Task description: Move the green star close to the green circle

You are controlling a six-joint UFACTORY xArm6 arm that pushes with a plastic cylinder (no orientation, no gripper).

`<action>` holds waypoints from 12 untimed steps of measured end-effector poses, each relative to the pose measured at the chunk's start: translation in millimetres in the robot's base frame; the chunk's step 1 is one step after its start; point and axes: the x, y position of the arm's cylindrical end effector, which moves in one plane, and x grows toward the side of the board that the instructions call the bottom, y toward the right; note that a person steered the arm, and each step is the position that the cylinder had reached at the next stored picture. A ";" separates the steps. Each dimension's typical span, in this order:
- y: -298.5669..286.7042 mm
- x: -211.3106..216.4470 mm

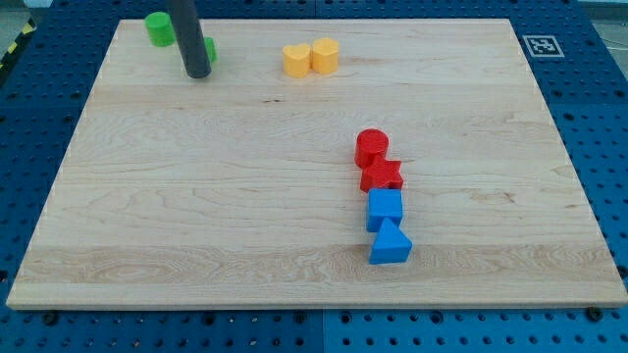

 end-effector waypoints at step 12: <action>18.7 -24.5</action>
